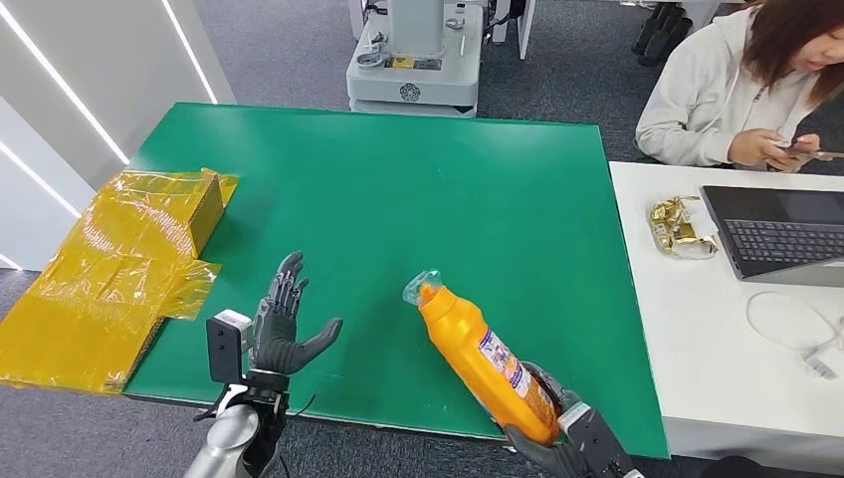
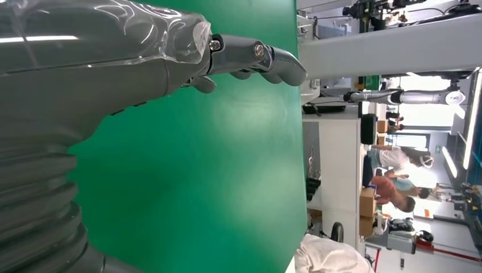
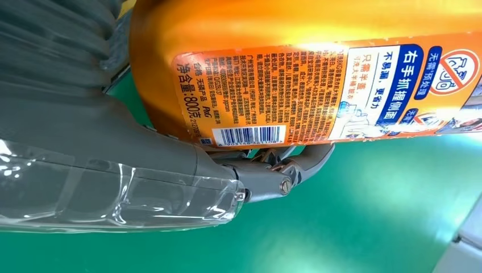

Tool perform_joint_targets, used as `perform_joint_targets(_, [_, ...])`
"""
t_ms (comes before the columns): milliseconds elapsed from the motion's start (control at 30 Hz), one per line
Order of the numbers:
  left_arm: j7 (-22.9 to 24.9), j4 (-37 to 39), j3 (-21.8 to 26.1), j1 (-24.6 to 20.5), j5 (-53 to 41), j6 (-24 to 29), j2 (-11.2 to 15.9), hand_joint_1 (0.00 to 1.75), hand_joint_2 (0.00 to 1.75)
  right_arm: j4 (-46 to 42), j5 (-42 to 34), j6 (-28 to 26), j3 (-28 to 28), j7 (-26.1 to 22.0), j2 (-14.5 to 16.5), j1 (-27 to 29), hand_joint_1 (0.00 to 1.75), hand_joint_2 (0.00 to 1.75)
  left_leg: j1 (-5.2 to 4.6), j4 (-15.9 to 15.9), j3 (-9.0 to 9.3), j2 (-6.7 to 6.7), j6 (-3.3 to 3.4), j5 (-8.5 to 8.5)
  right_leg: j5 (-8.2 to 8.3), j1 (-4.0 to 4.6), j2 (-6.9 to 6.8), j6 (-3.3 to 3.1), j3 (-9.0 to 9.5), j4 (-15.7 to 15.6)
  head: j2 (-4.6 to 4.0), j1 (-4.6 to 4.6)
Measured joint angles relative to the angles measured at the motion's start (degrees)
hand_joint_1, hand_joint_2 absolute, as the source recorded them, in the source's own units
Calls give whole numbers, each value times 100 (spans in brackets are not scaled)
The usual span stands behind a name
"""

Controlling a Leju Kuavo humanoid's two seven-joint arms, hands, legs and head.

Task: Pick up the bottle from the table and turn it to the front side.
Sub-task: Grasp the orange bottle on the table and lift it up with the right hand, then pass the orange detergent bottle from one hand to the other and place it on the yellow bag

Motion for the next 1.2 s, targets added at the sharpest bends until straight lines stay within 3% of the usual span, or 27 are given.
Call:
perform_joint_targets(367, [445,32,-323,-633,608,-966,3,0,175,-164,335,-168,-593,-326,665,-34,175,175,-1,1,-1,3,0,3,4,-1,8,-1,-1,3,0,-1])
perform_joint_targets(633, [1436,284,-653,-1504,2088,-2417,-192,0,175,671,712,-20,-635,-577,1415,-1443,175,175,-1,2,4,37,-6,16,27,-1,38,-9,-10,6,0,-1])
perform_joint_targets(900, [2309,855,-892,-2300,3644,-3100,-319,0,175,1808,1401,-295,-160,-539,1961,-2734,175,175,-1,2,2,35,-10,23,31,-1,39,-7,-15,10,0,-1])
perform_joint_targets(1000, [2390,1105,-941,-2596,3904,-3229,-341,0,175,2118,1473,-286,-30,-505,2037,-3069,175,175,-1,3,-1,28,-10,23,30,-1,31,-7,-15,10,0,-1])
perform_joint_targets(1200, [2193,1445,-1026,-3015,3548,-3116,-386,0,175,2414,1551,-296,69,-516,2094,-3333,175,175,-2,4,-4,30,-10,23,31,-1,34,-6,-16,8,0,0])
